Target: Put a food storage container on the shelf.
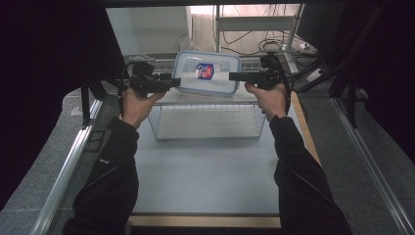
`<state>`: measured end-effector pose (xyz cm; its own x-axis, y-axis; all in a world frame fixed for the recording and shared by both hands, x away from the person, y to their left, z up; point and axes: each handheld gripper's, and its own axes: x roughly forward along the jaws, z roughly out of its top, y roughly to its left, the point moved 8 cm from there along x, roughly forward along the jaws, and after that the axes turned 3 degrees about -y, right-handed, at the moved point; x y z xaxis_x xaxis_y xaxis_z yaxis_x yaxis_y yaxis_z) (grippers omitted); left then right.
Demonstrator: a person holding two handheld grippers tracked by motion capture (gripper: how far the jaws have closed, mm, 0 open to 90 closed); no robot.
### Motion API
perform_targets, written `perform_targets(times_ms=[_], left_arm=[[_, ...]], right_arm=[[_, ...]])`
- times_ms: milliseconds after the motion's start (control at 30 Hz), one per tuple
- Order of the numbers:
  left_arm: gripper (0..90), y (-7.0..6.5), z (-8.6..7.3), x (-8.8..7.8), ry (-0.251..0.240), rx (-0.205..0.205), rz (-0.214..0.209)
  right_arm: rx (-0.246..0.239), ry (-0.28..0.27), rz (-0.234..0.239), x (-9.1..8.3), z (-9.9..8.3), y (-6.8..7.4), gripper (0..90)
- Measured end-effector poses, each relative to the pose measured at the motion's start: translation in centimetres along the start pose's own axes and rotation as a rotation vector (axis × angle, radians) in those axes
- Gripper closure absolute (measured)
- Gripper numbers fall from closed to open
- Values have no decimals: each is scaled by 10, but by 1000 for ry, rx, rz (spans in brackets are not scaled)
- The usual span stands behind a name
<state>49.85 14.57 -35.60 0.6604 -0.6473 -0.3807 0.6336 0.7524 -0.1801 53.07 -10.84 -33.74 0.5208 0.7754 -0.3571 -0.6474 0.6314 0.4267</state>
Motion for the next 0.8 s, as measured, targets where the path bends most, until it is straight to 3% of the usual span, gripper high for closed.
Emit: perform_targets(times_ms=[200, 333, 367, 400, 433, 533, 600, 700, 733, 800], left_arm=[[532, -1, 0, -1, -4, 10, -1], [531, -1, 3, 1, -16, -14, -4], [532, -1, 3, 1, -15, -18, -6], [532, -1, 4, 1, -17, -17, -5], [533, -2, 5, 1, -22, -12, -6], [533, -4, 7, -2, -50, -11, -25], [536, -6, 6, -2, -40, 11, -25], [602, -7, 2, -7, -37, 18, -18], [632, -8, 0, -9, -36, 16, -16], [676, -9, -8, -12, -19, 26, 4]], right_arm=[[20, -15, -1, 3, 3, -4, 429], [-47, -16, -78, 3, 6, -4, 415], [-80, -15, -120, 4, 7, -5, 393], [-80, -15, -120, 4, 7, -5, 393], [-111, -15, -143, 4, 7, -4, 392], [-128, -6, -144, 6, 5, -3, 394], [-146, -14, -139, 5, 2, -1, 434], [-169, -26, -147, 2, 2, -1, 478], [-205, -36, -156, -3, 0, 1, 519], [-229, -43, -161, -8, -2, 4, 552]])
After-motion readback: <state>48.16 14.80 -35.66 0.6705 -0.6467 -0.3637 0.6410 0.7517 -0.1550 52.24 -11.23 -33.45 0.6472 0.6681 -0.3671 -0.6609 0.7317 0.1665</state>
